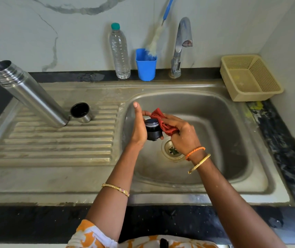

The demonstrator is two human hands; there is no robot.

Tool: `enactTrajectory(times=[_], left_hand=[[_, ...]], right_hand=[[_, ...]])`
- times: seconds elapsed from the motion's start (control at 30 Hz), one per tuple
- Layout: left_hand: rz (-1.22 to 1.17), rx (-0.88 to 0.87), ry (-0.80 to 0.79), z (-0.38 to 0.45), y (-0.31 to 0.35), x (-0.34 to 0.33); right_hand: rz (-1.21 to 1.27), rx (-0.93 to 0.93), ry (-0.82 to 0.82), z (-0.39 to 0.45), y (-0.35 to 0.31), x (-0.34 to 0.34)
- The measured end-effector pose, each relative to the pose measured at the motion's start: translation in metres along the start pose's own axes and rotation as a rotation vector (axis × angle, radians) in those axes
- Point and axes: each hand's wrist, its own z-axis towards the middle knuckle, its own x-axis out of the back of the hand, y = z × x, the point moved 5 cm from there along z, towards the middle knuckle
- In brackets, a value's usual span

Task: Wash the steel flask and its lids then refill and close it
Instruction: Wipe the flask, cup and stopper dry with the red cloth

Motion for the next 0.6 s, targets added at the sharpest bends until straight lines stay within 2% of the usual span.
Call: enactTrajectory(times=[0.07, 0.17, 0.23, 0.3, 0.37, 0.43, 0.6], left_hand=[[0.018, 0.051, 0.086, 0.005, -0.005, 0.003], [0.063, 0.152, 0.145, 0.010, -0.015, 0.013], [-0.053, 0.260, 0.137, 0.003, -0.018, 0.018], [-0.161, 0.320, 0.051, -0.009, -0.014, 0.018], [-0.218, 0.275, -0.016, -0.017, -0.011, 0.021], [-0.163, 0.200, -0.020, -0.020, -0.010, 0.031], [0.146, 0.008, 0.139, -0.031, -0.014, 0.070]], right_hand=[[0.077, -0.069, 0.023, -0.001, 0.005, 0.001], [0.360, -0.275, 0.130, -0.003, 0.012, 0.008], [0.494, -0.454, 0.209, -0.005, 0.021, 0.012], [0.636, -0.596, 0.247, -0.008, 0.031, 0.010], [0.759, -0.714, 0.267, -0.011, 0.036, 0.004], [0.828, -0.778, 0.272, -0.013, 0.037, -0.002], [0.904, -0.815, 0.286, -0.013, 0.025, -0.017]])
